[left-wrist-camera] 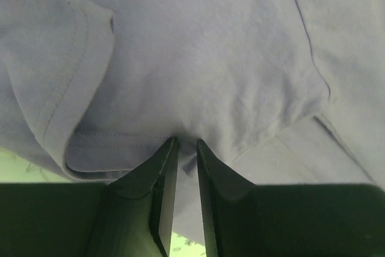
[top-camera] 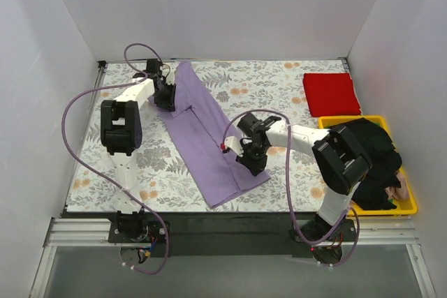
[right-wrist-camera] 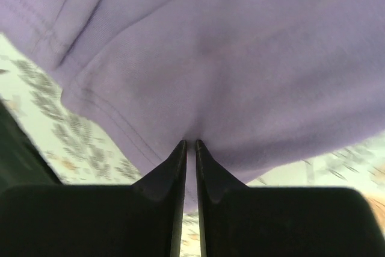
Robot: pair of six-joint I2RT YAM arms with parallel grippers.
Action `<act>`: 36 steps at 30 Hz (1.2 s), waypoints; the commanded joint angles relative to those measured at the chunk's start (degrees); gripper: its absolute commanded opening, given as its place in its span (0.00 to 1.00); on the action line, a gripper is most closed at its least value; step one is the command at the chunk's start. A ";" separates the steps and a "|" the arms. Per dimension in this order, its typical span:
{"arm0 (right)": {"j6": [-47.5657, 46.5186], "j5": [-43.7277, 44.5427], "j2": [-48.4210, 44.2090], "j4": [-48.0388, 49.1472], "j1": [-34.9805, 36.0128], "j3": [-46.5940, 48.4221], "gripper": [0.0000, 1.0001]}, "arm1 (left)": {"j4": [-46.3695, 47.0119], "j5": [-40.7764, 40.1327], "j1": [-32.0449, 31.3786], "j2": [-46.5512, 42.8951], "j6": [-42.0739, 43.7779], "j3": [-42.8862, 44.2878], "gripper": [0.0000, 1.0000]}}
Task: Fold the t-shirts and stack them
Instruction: Fold the tshirt
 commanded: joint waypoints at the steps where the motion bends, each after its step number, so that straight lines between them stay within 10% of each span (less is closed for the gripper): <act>1: 3.16 -6.92 2.72 -1.09 7.08 -4.55 0.16 | -1.84 -0.25 -4.10 5.26 1.83 3.29 0.18; 12: 9.41 -14.58 5.37 1.02 12.47 1.77 0.24 | -4.92 3.52 -12.38 18.88 0.62 24.56 0.17; 19: 7.92 -14.84 0.71 -0.82 2.30 8.36 0.30 | -2.20 5.81 -12.38 17.68 0.61 30.55 0.21; 36: 14.15 2.38 23.37 1.20 -10.21 44.40 0.20 | 7.99 12.93 -11.68 -8.60 -4.40 -4.23 0.33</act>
